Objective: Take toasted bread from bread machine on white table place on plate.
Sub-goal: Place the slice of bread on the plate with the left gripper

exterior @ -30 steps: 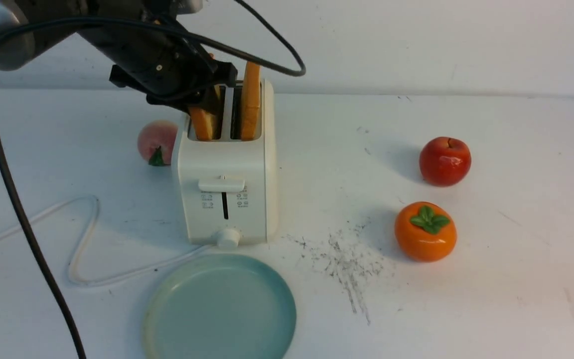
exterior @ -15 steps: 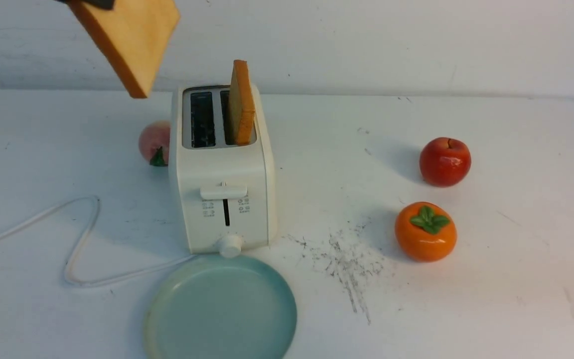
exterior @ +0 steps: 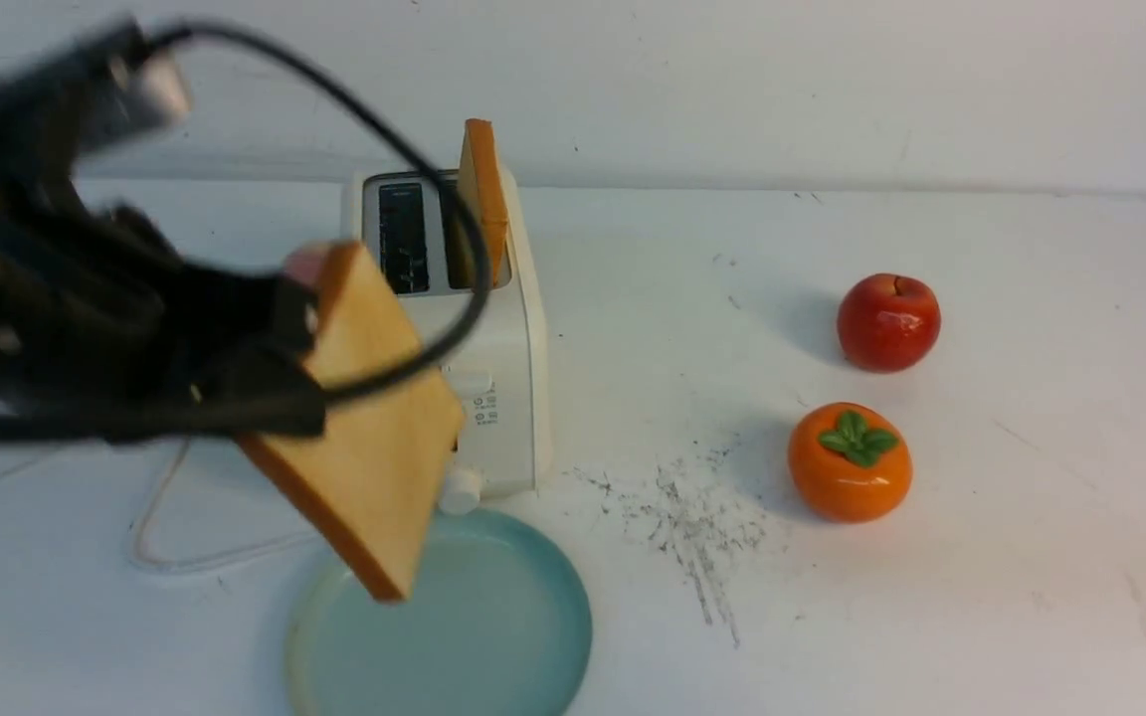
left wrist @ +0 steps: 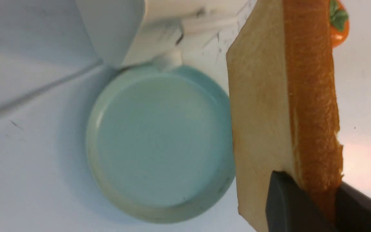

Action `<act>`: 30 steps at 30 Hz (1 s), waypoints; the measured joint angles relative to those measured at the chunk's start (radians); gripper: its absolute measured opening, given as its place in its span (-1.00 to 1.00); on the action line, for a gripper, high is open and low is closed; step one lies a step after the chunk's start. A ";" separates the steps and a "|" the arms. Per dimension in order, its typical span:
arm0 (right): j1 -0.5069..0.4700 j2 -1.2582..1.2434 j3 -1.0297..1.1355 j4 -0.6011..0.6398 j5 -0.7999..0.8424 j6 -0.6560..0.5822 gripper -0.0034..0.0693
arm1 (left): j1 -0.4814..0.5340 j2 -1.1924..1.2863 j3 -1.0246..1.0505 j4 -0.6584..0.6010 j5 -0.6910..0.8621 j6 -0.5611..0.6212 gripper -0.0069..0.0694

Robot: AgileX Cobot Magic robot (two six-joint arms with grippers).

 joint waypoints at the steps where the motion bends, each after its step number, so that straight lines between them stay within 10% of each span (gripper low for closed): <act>1: 0.000 0.000 0.000 0.003 0.000 0.000 -0.77 | 0.000 0.003 0.070 -0.041 -0.048 0.034 -0.64; 13: 0.000 0.000 0.000 0.011 0.000 0.000 -0.73 | 0.000 0.106 0.372 -0.629 -0.374 0.620 -0.64; 23: 0.000 0.000 0.000 0.011 0.000 0.000 -0.69 | 0.000 0.271 0.377 -0.667 -0.416 0.682 -0.59; 30: 0.000 0.000 0.000 0.011 0.007 -0.002 -0.67 | 0.000 0.291 0.378 -0.646 -0.415 0.682 -0.03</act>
